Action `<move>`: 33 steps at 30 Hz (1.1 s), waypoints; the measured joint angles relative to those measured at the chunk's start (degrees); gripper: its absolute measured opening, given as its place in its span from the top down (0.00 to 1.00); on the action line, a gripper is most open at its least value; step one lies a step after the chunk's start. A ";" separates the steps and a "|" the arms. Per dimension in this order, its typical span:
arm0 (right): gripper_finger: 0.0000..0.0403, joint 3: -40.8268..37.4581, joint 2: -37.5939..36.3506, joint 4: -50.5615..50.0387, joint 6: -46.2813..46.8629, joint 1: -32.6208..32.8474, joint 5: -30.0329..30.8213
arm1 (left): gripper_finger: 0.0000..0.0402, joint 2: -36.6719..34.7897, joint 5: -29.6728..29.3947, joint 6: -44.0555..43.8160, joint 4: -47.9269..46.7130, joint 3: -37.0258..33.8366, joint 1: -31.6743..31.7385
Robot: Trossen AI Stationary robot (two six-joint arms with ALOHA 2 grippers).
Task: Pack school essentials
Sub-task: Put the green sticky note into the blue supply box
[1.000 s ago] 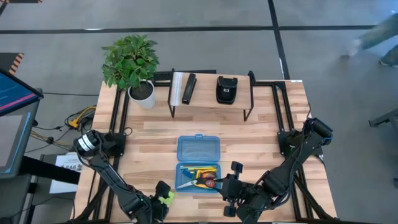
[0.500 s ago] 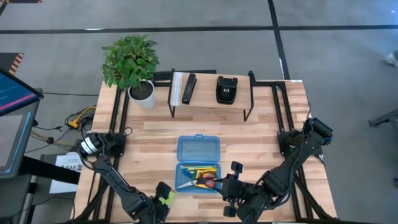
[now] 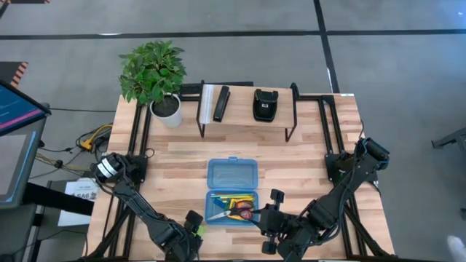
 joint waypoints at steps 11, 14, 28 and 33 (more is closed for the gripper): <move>0.67 0.00 0.00 0.01 -0.01 0.22 0.00 | 0.80 -0.02 0.72 -0.34 -0.17 -0.10 0.13; 0.67 0.00 0.00 0.01 -0.01 0.22 0.00 | 0.85 0.09 1.05 -0.46 -1.12 0.69 0.17; 0.67 0.00 0.00 -0.01 -0.02 0.22 0.00 | 0.89 0.70 4.11 -0.27 -11.02 8.20 -0.06; 0.67 0.00 0.00 -0.02 -0.02 0.22 0.00 | 0.89 0.70 2.27 -0.38 -16.38 11.84 -0.20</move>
